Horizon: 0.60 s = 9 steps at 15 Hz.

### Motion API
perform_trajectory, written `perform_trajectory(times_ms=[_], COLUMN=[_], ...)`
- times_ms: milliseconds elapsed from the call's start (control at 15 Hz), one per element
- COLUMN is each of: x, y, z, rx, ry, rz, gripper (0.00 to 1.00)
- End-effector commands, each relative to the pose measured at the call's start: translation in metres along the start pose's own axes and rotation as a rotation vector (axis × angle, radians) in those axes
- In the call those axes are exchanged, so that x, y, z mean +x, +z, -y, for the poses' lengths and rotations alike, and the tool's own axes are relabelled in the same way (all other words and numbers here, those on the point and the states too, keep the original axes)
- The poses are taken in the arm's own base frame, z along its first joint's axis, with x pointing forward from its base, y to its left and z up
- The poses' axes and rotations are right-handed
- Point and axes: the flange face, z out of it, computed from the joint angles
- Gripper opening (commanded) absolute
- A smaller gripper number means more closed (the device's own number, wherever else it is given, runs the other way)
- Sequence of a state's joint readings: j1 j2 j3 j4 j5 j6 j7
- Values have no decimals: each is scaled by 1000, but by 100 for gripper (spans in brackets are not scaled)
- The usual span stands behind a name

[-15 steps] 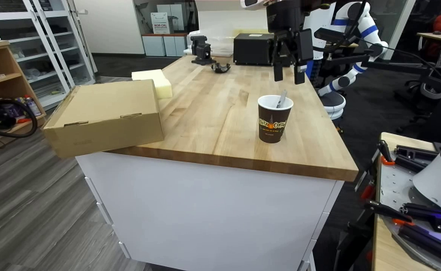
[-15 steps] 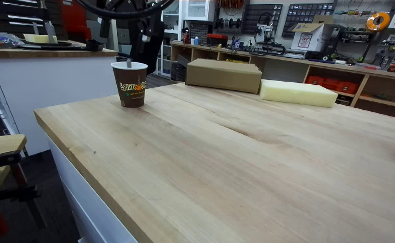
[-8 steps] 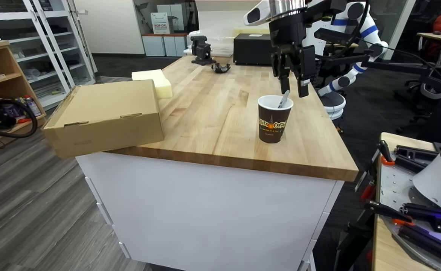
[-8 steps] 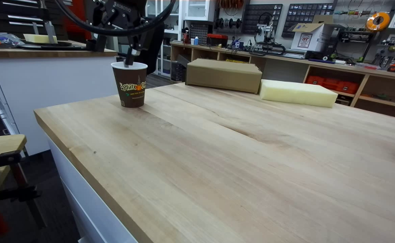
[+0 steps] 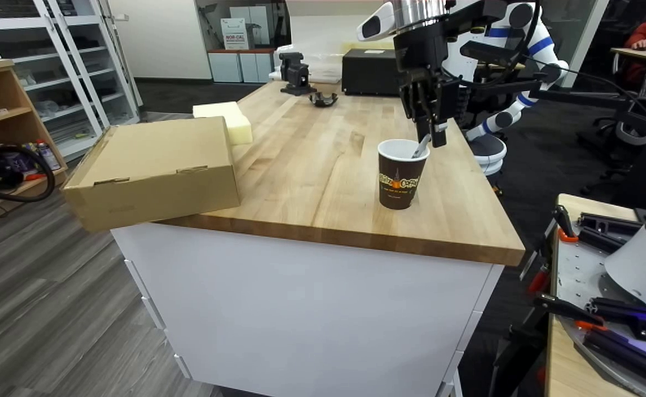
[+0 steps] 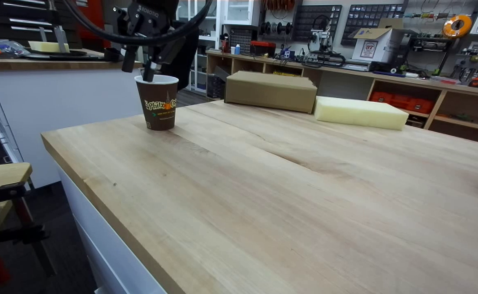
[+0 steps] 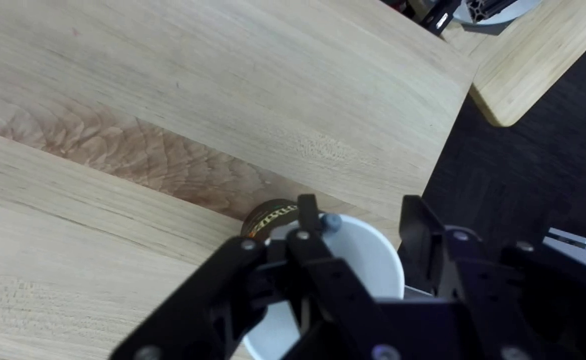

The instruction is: Remove the marker from the cup and put it on the table

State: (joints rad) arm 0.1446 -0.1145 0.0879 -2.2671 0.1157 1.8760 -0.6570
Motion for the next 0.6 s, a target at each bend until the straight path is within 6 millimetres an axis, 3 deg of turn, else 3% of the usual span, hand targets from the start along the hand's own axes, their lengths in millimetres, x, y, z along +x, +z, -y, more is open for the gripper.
perform_trajectory(times_ms=[0,133,533], x=[-2,-3,-6], y=[-4,-6,-9], z=[1,0,-2], rx=[-12,-16,-23], ry=[29,31,29], rz=[26,30,42], gripper=[16,3,3])
